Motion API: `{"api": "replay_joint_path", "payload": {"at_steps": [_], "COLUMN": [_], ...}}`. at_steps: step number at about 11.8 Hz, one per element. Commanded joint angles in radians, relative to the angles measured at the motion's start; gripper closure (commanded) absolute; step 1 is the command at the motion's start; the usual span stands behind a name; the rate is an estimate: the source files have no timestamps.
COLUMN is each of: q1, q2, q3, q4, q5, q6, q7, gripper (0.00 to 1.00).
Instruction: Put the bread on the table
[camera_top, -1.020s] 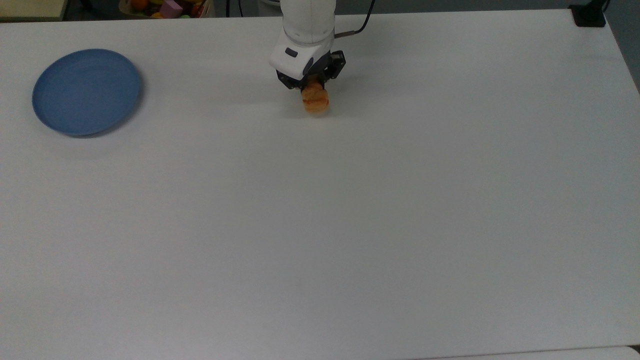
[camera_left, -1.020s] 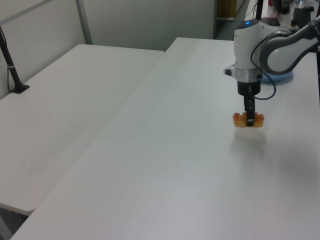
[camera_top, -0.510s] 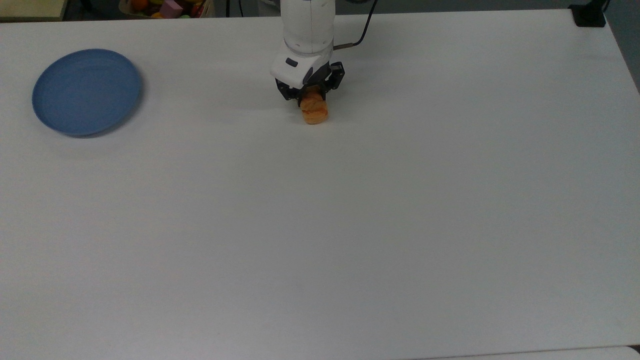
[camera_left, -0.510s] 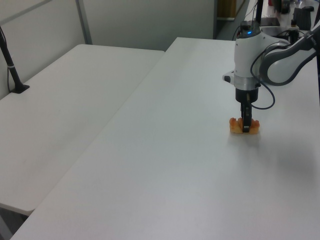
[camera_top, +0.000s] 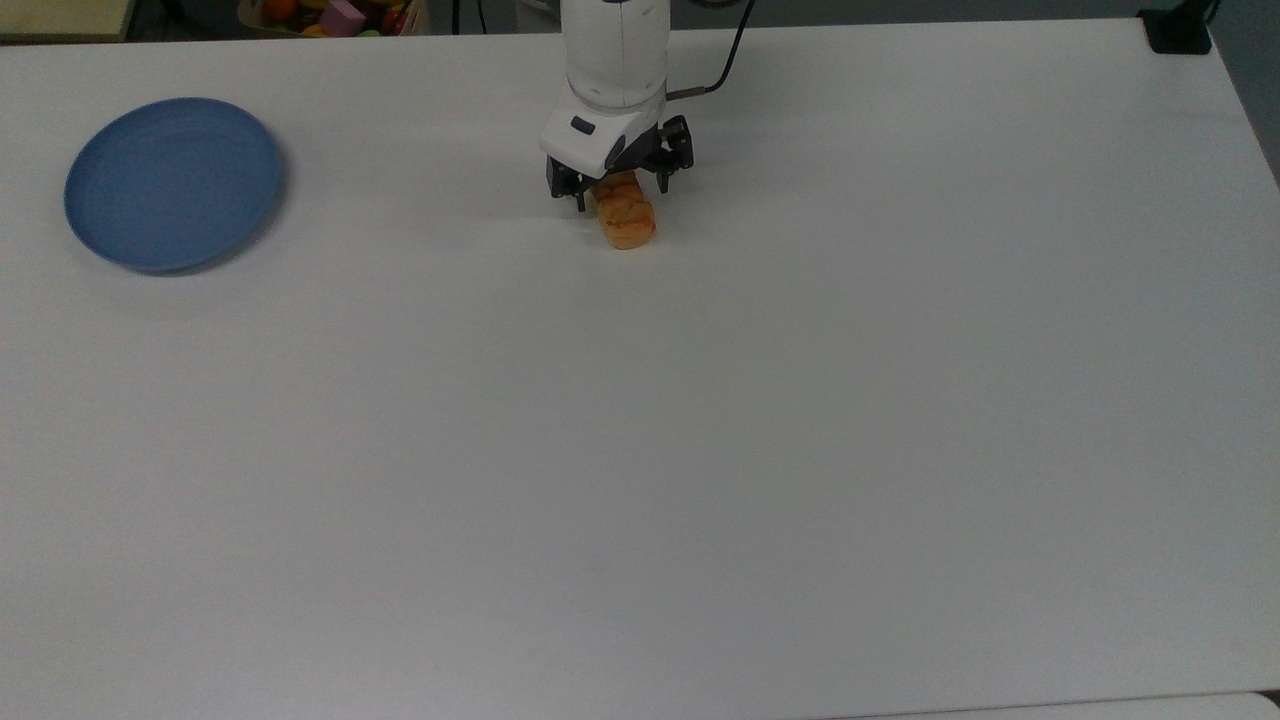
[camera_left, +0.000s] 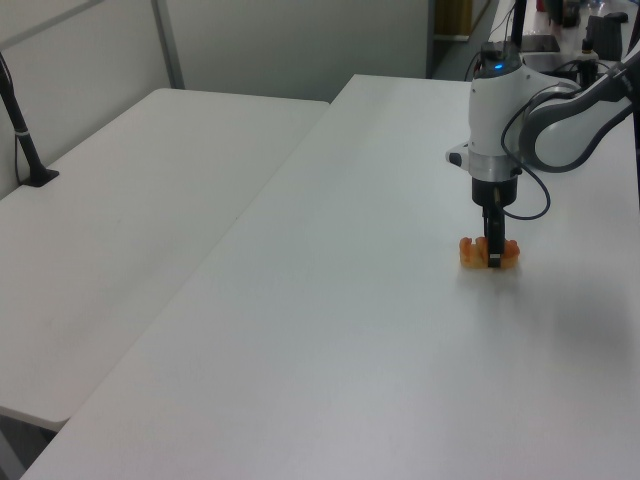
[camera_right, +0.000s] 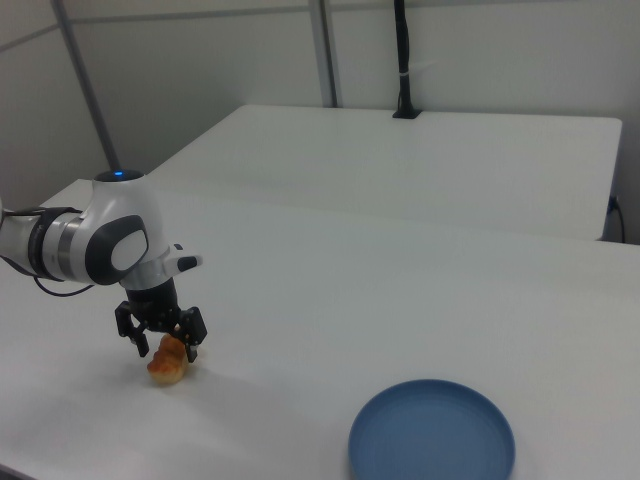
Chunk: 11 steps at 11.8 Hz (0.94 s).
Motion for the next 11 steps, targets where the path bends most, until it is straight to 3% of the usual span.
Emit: {"api": "replay_joint_path", "payload": {"at_steps": [1,3,7,11], "q1": [-0.005,-0.016,-0.031,-0.037], "q2": [-0.046,-0.075,-0.098,-0.098], "q3": [-0.001,-0.001,-0.008,-0.028], "q4": [0.03,0.105,0.369,0.585], "q5": [-0.017,-0.015,-0.015,-0.015], "q6": [-0.127,-0.251,-0.57,-0.75], "q7": [0.023,0.025,0.049,0.132], "gripper": [0.0,0.0,0.0,0.0]}}
